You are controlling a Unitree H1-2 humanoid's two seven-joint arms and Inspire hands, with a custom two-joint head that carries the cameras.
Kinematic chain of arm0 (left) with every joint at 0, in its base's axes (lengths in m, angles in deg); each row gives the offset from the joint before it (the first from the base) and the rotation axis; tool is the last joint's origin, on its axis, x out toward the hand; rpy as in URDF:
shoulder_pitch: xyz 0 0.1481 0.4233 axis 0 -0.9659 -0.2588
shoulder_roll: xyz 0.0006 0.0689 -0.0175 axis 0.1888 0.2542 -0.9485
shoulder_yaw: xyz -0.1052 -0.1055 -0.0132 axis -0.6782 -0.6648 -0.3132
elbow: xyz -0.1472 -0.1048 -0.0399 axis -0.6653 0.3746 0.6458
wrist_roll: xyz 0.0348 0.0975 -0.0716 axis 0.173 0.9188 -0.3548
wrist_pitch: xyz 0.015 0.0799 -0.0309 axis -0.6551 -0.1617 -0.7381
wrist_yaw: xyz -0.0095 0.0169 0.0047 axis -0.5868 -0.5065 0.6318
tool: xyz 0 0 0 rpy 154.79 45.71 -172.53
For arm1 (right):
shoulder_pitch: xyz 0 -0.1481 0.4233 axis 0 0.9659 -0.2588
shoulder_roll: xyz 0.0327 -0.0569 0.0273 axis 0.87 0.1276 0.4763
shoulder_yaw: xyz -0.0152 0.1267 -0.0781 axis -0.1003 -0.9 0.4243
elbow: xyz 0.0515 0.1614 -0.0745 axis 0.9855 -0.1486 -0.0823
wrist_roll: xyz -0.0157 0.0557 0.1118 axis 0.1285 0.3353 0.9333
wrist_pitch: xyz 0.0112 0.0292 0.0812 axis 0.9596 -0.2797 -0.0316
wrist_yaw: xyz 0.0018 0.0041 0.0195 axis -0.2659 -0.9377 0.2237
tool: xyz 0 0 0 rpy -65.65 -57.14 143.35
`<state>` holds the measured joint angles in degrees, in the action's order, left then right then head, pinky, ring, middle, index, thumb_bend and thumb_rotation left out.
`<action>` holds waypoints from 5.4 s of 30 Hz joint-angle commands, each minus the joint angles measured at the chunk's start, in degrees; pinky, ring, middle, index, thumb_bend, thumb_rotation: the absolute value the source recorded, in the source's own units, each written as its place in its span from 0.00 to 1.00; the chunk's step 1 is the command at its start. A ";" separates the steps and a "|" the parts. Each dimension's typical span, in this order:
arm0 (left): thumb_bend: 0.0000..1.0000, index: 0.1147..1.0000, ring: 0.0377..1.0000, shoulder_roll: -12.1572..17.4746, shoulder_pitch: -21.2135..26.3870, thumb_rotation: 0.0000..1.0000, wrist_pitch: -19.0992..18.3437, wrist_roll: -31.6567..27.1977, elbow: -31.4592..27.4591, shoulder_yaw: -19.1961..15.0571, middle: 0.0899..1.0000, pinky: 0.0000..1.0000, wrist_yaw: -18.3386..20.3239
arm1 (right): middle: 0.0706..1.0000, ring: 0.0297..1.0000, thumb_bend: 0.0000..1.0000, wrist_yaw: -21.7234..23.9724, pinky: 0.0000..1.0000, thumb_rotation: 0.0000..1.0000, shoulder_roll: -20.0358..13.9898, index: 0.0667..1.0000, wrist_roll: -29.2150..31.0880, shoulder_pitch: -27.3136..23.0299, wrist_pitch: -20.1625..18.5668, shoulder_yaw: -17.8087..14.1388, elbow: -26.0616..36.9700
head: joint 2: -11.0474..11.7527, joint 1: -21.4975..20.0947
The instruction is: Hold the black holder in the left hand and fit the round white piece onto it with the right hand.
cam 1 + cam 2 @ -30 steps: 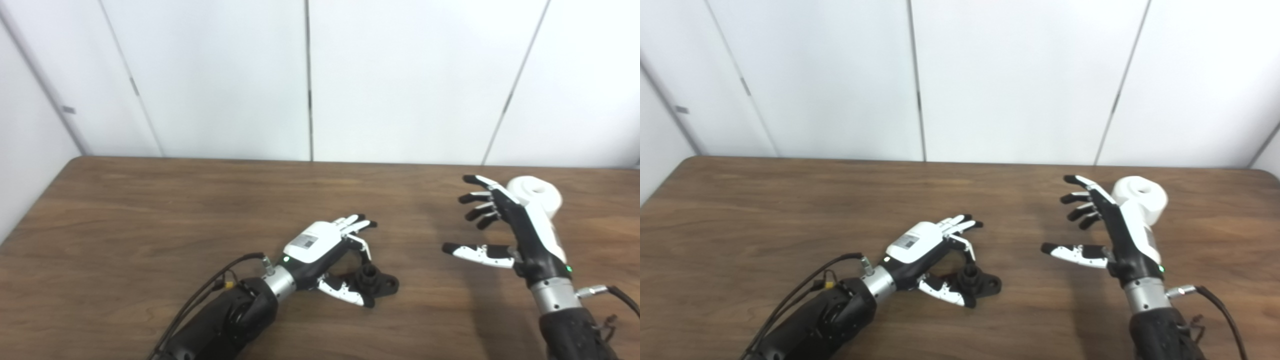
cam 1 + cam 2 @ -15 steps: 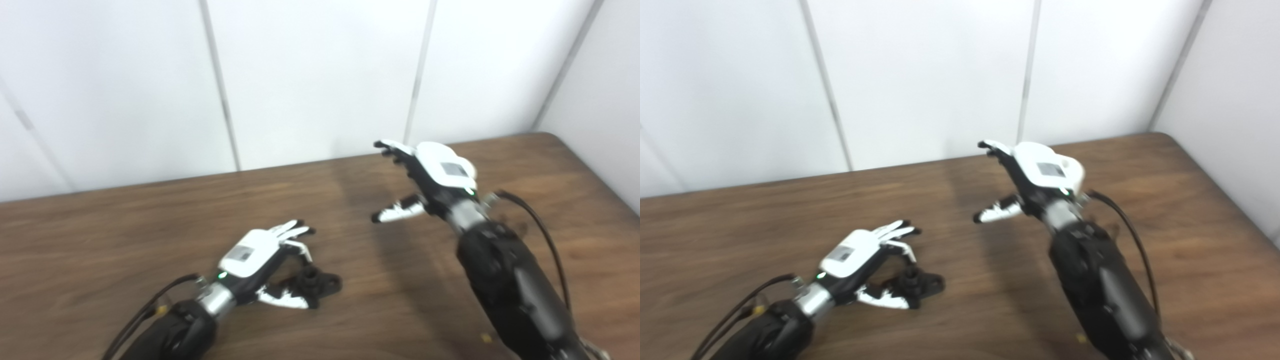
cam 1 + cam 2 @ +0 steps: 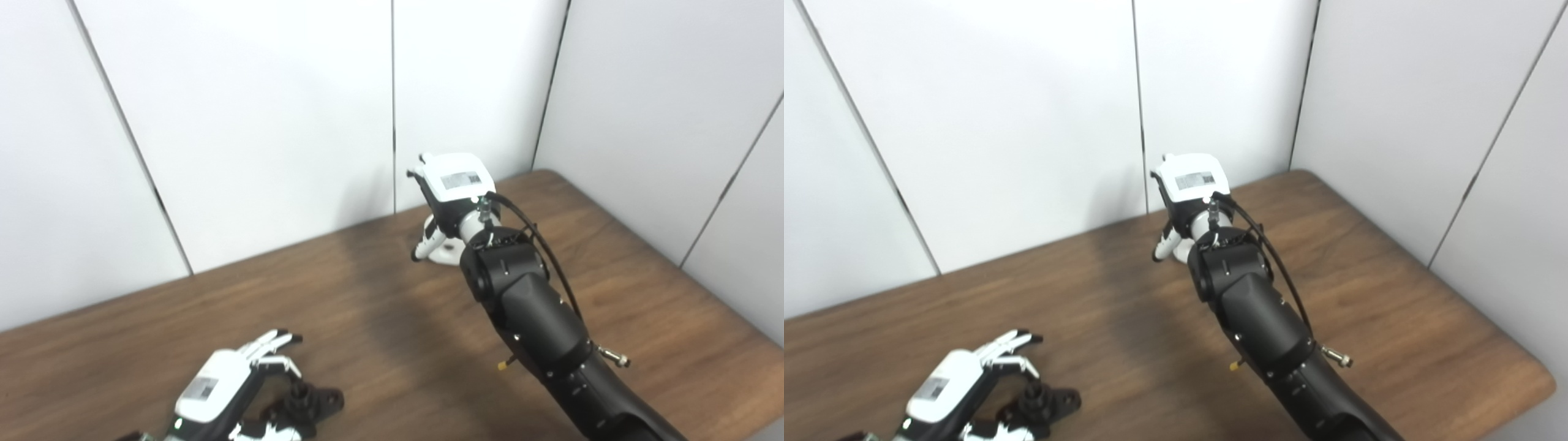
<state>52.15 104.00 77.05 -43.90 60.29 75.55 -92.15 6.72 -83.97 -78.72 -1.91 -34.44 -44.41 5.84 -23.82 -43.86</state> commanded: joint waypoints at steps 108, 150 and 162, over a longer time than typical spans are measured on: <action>0.52 0.42 0.91 6.07 -8.33 0.06 -8.89 3.15 -9.99 -1.75 0.88 0.84 15.99 | 0.68 0.75 0.52 -27.84 0.77 0.14 -9.68 0.44 30.11 1.66 6.33 4.66 -11.47 | -7.91 16.53; 0.52 0.42 1.00 -4.97 -2.29 0.07 -16.49 7.57 -0.18 2.02 0.95 0.95 11.67 | 0.71 0.75 0.53 -10.05 0.65 0.14 -8.14 0.44 42.86 7.31 19.95 5.56 14.61 | -20.38 46.98; 0.52 0.42 1.00 -5.45 -2.08 0.07 -19.16 7.67 -1.44 2.92 0.96 0.98 13.23 | 0.71 0.75 0.53 -7.03 0.66 0.14 -4.84 0.44 43.26 7.03 22.03 9.36 15.48 | -21.12 47.53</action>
<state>46.01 104.51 61.54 -40.29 55.54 75.49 -84.94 -0.20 -88.58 -35.59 7.56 -13.81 -34.47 18.95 -44.91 3.60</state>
